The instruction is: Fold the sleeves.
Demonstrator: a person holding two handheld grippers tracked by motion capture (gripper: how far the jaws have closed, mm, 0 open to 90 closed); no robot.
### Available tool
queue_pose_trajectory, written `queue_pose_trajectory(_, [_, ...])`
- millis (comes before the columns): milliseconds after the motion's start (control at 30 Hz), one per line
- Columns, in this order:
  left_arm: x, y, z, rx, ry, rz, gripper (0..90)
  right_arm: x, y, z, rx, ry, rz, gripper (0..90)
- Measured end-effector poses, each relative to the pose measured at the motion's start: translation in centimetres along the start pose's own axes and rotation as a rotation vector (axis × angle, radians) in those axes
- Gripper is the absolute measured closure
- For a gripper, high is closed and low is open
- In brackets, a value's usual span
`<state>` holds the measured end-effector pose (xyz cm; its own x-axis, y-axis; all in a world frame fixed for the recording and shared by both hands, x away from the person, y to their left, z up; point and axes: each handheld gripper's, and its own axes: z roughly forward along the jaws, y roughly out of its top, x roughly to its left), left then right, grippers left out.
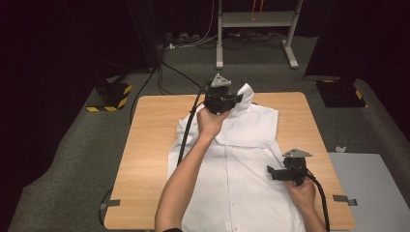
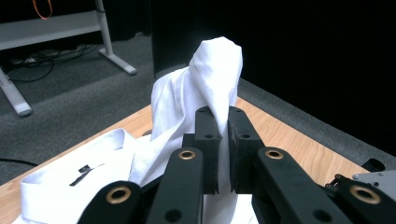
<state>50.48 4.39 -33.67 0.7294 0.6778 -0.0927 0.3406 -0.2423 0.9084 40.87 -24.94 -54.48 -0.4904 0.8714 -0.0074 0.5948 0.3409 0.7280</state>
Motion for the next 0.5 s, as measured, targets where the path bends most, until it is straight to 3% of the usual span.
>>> queue_pose_trajectory(500, [-0.7, -0.2, 2.4, 0.032, -0.029, 0.014, 84.6, 0.0, 0.0, 0.0, 0.000, 0.000, 0.000, 7.1])
